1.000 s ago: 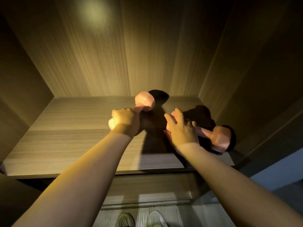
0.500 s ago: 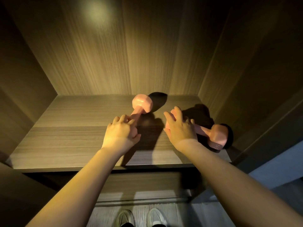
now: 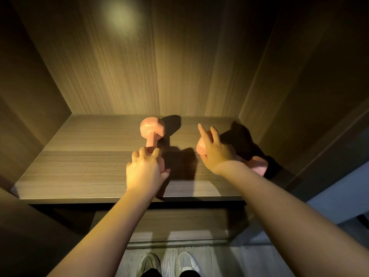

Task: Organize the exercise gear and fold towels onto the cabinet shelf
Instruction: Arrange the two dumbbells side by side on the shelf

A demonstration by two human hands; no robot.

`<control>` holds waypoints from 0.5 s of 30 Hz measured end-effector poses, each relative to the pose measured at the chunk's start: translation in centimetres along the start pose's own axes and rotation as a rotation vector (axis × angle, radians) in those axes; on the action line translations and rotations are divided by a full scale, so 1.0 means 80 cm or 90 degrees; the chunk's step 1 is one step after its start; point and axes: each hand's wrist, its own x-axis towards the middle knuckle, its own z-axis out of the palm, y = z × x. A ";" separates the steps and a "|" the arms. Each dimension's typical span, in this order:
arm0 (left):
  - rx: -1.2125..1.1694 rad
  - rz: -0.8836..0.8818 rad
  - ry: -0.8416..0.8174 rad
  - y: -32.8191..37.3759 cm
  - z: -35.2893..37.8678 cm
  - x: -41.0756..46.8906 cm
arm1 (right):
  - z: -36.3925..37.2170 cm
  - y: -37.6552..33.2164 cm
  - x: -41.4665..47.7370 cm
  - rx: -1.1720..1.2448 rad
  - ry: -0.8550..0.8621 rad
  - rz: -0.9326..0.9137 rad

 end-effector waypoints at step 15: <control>-0.008 -0.015 -0.011 0.006 -0.007 -0.008 | -0.017 -0.025 0.005 0.058 -0.055 0.237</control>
